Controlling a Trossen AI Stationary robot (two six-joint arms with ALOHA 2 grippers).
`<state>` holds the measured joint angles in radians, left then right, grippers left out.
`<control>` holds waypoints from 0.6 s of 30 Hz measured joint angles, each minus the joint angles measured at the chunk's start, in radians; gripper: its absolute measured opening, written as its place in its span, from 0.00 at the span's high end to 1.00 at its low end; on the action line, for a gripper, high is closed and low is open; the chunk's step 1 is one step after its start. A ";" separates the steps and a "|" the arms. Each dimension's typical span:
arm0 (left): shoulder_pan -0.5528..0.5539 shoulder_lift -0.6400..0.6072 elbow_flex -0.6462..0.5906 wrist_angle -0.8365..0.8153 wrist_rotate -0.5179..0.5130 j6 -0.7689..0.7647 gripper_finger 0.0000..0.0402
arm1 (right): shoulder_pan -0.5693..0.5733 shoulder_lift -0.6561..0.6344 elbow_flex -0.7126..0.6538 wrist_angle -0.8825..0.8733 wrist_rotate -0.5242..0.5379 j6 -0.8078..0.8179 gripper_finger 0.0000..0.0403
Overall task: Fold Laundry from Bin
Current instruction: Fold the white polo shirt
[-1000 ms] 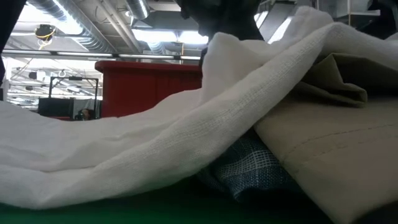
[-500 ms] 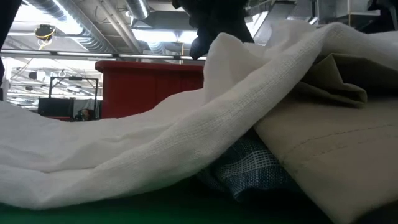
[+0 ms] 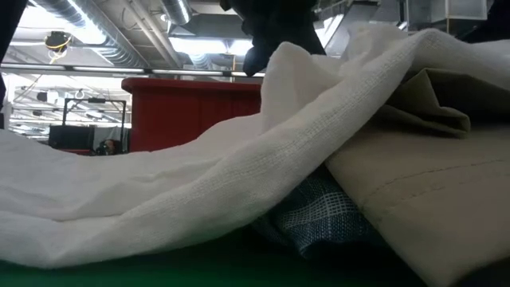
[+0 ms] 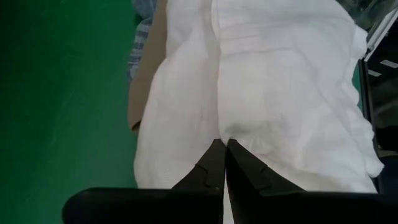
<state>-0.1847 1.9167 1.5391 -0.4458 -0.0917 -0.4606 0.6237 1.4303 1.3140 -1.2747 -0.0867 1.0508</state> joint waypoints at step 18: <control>-0.006 0.000 0.000 0.004 0.000 0.000 1.00 | 0.314 0.124 0.000 0.107 0.227 0.123 0.51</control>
<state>-0.1905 1.9171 1.5391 -0.4414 -0.0921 -0.4608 0.9374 1.5545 1.3144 -1.1675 0.1406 1.1740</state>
